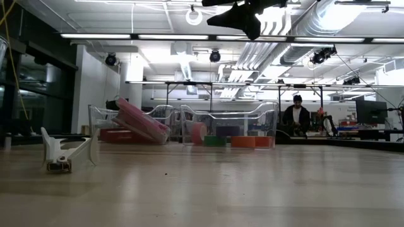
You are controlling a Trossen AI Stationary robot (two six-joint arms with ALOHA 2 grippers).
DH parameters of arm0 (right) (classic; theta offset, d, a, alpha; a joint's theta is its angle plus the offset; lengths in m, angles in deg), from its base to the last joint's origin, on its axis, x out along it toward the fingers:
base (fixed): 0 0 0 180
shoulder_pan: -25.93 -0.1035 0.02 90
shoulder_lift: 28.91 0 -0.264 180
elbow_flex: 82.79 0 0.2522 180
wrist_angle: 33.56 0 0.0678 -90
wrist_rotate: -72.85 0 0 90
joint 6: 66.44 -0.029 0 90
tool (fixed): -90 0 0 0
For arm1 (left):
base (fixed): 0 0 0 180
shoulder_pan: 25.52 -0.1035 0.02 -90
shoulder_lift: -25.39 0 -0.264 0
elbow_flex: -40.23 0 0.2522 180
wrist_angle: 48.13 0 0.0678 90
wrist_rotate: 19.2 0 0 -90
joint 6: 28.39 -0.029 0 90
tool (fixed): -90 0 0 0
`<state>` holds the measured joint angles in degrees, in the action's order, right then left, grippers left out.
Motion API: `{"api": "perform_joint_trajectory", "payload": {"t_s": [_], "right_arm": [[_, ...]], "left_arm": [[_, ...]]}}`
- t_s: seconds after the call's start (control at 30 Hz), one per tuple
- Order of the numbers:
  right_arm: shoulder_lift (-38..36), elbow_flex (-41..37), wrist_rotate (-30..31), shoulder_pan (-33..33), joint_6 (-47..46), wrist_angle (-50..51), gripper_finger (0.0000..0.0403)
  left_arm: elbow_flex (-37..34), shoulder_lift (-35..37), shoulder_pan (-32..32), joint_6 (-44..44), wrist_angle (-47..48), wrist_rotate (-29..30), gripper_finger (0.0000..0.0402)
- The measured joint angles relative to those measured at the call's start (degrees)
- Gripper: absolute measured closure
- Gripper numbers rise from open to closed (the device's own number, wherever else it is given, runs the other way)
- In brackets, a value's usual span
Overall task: Pick and place Stapler, Stapler remover, tape
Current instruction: Put the purple stapler remover into the bottom transparent bin
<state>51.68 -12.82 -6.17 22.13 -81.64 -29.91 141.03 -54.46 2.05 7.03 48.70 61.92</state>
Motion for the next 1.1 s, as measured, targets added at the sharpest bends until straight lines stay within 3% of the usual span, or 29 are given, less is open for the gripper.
{"api": "perform_joint_trajectory", "payload": {"t_s": [0.3, 0.67, 0.9, 1.1], "right_arm": [[0.0, 0.0, 1.1, -1.9, -1.3, 0.0, 0.0183], [0.0, 0.0, 2.7, -5.6, -16.6, 2.9, 0.0187], [1.9, 0.0, 7.9, -8.4, -22.2, 4.4, 0.0187], [4.6, 0.0, 8.2, -10.4, -25.7, 4.6, 0.0187]], "left_arm": [[-10.9, 0.0, 12.2, 15.4, -13.3, 0.4, 0.0320], [-21.0, 0.0, 24.9, 35.8, -28.6, 9.1, 0.0320], [-24.2, 0.0, 31.1, 51.7, -33.2, 18.0, 0.0319], [-25.5, -1.0, 34.8, 63.0, -35.3, 18.8, 0.0296]]}}
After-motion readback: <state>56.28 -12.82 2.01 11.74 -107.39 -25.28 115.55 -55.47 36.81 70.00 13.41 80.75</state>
